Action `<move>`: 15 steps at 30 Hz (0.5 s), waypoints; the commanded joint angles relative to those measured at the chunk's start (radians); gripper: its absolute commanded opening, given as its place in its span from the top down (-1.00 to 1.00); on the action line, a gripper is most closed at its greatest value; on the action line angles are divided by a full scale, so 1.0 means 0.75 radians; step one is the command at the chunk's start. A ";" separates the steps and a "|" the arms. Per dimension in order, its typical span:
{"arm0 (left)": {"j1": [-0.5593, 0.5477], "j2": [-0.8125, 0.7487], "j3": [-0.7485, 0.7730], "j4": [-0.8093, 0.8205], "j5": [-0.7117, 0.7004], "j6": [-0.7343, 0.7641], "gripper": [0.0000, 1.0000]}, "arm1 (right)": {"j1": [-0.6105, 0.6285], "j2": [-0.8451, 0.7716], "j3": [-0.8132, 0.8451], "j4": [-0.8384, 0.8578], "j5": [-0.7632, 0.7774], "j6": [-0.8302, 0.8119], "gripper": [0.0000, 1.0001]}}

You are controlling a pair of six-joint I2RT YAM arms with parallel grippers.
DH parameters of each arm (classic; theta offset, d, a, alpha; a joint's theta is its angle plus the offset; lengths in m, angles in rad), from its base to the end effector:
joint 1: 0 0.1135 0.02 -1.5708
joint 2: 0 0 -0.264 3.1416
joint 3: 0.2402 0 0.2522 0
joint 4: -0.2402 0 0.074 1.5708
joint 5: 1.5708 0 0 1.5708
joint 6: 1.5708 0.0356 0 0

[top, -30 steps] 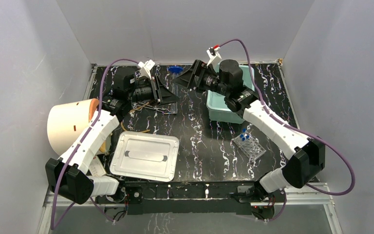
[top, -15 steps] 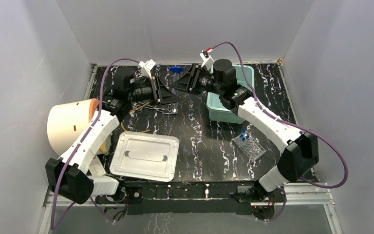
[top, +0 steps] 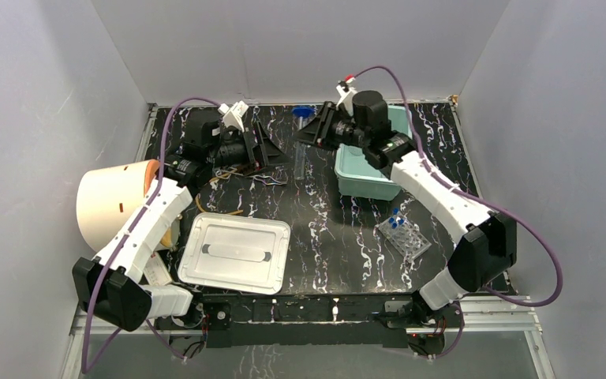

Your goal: Organize the chemistry lab equipment

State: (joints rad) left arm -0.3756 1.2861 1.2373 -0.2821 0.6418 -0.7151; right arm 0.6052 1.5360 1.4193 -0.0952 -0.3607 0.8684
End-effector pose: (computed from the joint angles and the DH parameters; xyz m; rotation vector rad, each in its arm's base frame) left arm 0.2623 -0.1264 0.3815 0.1306 2.0638 -1.3168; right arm 0.2939 0.2186 0.3858 -0.0291 1.9901 1.3346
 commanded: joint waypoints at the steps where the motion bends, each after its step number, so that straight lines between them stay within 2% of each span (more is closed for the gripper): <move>1: -0.002 -0.074 0.055 -0.141 -0.102 0.060 -0.58 | -0.149 -0.120 0.100 -0.215 0.152 -0.214 0.48; 4: -0.002 -0.089 0.043 -0.173 -0.112 0.076 -0.59 | -0.284 -0.149 0.103 -0.354 0.255 -0.347 0.48; 5: -0.002 -0.105 0.025 -0.196 -0.118 0.092 -0.60 | -0.391 -0.150 0.119 -0.442 0.323 -0.449 0.48; 7: -0.003 -0.111 0.011 -0.212 -0.122 0.100 -0.60 | -0.444 -0.130 0.143 -0.498 0.389 -0.525 0.48; 15: -0.004 -0.130 -0.023 -0.242 -0.138 0.108 -0.61 | -0.478 0.032 0.160 -0.520 0.733 -0.757 0.48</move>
State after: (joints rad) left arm -0.3756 1.2247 1.2324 -0.4313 0.5381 -0.6498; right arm 0.2405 1.5005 1.5024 -0.4789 0.0334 0.4294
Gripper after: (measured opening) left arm 0.800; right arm 0.332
